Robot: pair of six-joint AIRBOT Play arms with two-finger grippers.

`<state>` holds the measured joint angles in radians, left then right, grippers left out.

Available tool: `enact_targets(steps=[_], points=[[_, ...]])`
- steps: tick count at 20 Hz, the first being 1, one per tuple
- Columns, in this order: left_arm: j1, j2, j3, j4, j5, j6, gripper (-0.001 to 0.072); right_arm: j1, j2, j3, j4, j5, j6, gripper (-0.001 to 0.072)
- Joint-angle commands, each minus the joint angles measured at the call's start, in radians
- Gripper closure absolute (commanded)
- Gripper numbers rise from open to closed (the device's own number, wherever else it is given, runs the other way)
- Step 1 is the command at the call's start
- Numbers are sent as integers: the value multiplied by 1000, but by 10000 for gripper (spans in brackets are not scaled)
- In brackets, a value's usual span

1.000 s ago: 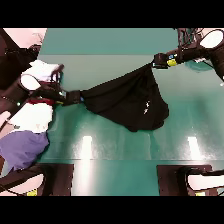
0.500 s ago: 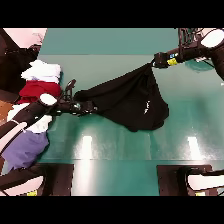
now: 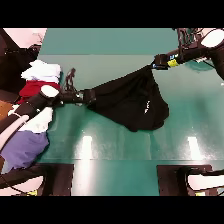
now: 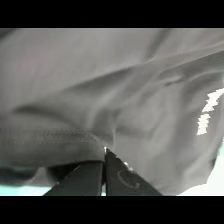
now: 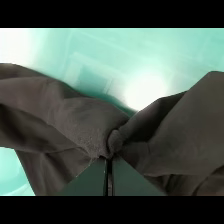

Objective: Fold the shirts.

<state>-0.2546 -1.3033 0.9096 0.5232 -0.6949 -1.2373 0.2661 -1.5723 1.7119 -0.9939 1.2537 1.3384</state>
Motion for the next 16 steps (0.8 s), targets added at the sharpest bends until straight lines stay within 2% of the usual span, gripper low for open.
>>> enact_targets(steps=[1, 6, 11, 16], points=[[93, 45, 147, 8, -113, 42, 683, -19, 0, 1, -4, 11, 0, 701], [230, 89, 312, 73, -189, 41, 682, -86, 0, 0, -2, 12, 0, 700], [235, 90, 320, 111, -205, 37, 683, -106, 14, 1, -1, 27, -9, 700], [235, 189, 569, 119, -214, 41, 683, -115, 242, 3, 0, -93, -21, 701]])
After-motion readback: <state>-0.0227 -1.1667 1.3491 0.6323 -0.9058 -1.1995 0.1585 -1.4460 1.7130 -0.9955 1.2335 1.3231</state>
